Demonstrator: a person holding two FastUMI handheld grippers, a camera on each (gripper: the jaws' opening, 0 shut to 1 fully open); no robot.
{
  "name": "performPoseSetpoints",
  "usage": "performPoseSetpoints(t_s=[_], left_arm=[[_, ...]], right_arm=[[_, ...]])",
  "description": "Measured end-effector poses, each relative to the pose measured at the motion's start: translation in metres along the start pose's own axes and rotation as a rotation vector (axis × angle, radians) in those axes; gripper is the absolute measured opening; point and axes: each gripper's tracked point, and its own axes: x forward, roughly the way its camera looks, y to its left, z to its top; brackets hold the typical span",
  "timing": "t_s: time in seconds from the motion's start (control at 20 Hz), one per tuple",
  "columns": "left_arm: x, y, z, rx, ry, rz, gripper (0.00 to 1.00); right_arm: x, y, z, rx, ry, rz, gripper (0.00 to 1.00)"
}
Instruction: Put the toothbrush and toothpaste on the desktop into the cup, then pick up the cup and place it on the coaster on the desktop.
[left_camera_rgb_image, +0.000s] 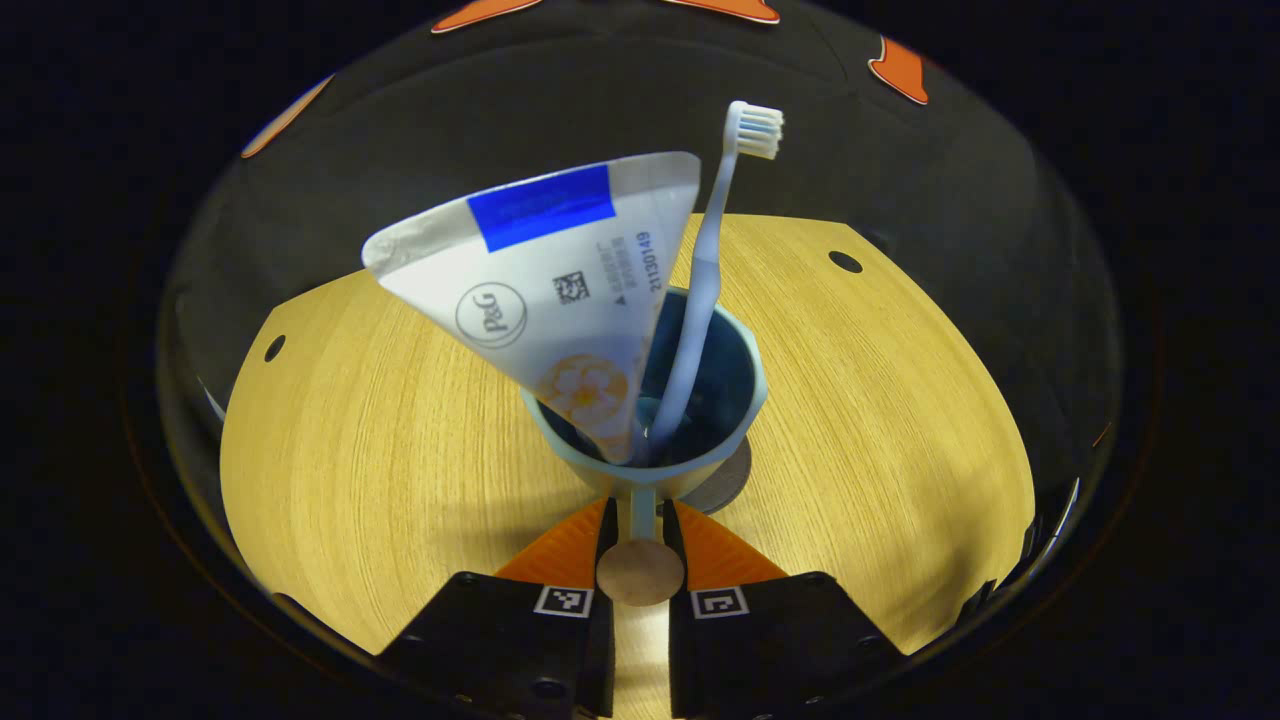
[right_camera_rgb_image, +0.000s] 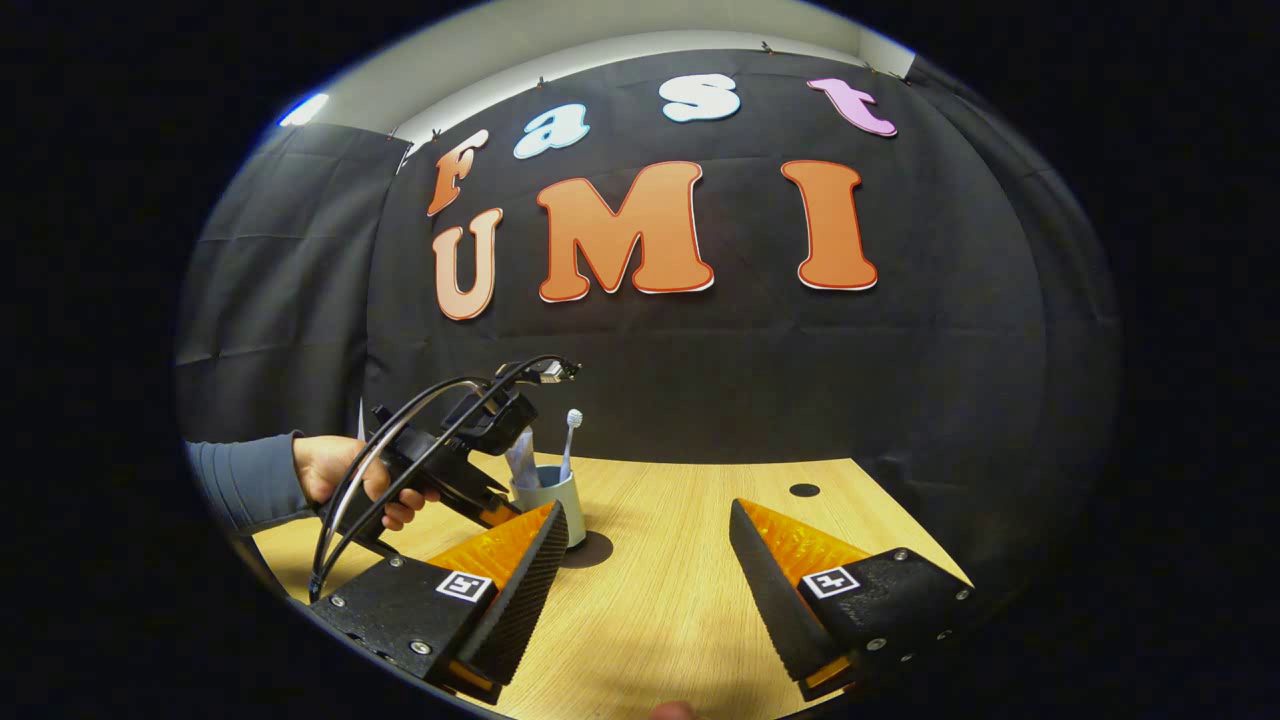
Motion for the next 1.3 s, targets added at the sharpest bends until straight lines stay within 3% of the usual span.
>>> performPoseSetpoints(t_s=[0.45,0.6,0.7,0.85,1.05,1.3], left_arm=[[0.003,-0.003,-0.005,0.015,0.032,0.007,0.21],[0.002,-0.007,-0.006,0.019,0.03,-0.028,0.25],[0.001,-0.009,-0.002,0.017,0.007,-0.051,0.35],[-0.011,-0.006,-0.003,0.033,-0.026,-0.052,0.75],[-0.046,0.003,-0.003,0.005,-0.103,-0.04,0.99],[-0.111,0.039,0.019,-0.006,-0.308,0.042,1.0]], right_arm=[[-0.009,-0.015,-0.013,0.005,0.025,-0.032,0.97],[-0.007,-0.015,-0.017,0.017,0.037,-0.035,0.97],[-0.005,-0.015,-0.017,0.02,0.042,-0.04,0.97],[0.0,-0.01,-0.012,0.024,0.034,-0.041,0.97],[0.016,0.002,0.001,0.024,0.012,-0.04,0.97],[0.036,0.032,0.028,-0.007,-0.036,-0.012,0.97]])
